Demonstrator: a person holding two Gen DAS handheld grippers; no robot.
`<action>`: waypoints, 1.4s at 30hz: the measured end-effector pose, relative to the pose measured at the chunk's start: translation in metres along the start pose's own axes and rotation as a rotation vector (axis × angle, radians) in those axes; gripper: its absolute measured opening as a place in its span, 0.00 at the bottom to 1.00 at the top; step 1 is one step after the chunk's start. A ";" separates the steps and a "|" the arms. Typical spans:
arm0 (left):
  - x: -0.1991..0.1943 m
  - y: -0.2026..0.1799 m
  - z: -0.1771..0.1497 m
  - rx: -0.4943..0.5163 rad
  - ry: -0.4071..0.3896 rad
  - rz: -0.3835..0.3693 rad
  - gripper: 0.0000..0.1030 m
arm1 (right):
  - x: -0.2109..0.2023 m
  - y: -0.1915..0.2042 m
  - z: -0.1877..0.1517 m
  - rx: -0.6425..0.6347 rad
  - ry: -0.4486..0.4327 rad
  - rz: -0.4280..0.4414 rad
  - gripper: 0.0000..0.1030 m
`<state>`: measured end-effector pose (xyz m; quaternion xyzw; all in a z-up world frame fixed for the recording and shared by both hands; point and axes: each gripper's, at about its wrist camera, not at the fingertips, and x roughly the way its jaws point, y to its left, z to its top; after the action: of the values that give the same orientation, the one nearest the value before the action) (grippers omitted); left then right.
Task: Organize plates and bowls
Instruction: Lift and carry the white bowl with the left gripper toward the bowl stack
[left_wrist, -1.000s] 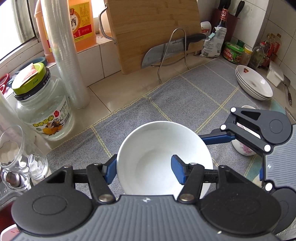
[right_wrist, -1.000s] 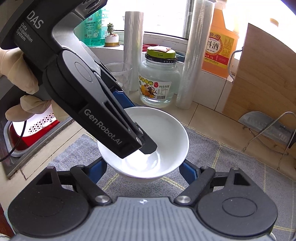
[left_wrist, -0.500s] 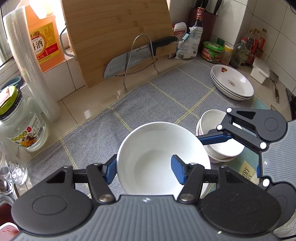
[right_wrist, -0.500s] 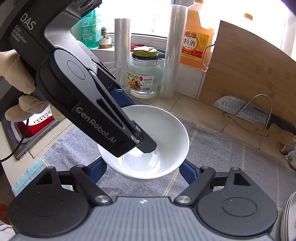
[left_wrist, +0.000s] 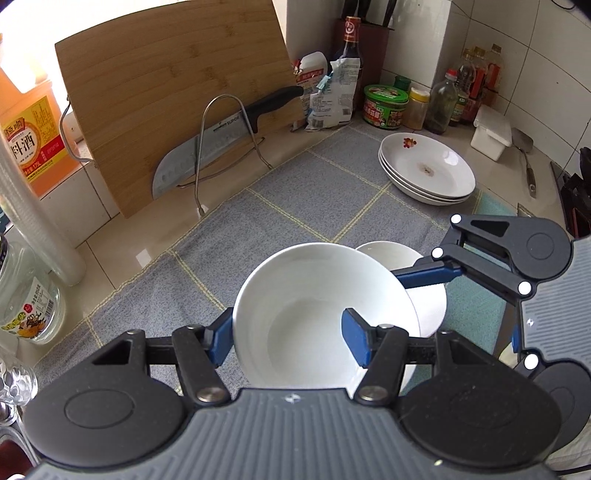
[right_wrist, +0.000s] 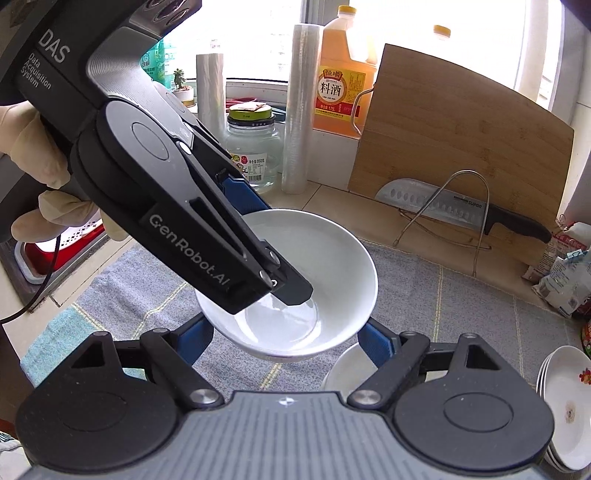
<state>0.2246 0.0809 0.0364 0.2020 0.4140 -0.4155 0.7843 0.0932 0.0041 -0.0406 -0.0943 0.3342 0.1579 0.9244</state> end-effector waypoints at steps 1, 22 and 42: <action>0.002 -0.003 0.003 0.009 -0.003 -0.006 0.58 | -0.002 -0.002 -0.001 0.004 -0.001 -0.008 0.86; 0.052 -0.051 0.043 0.128 0.008 -0.131 0.58 | -0.025 -0.059 -0.035 0.140 0.022 -0.125 0.86; 0.076 -0.058 0.031 0.135 0.054 -0.123 0.58 | -0.011 -0.067 -0.052 0.164 0.070 -0.075 0.86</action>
<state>0.2160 -0.0093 -0.0066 0.2397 0.4175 -0.4843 0.7305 0.0785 -0.0753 -0.0684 -0.0362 0.3742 0.0917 0.9221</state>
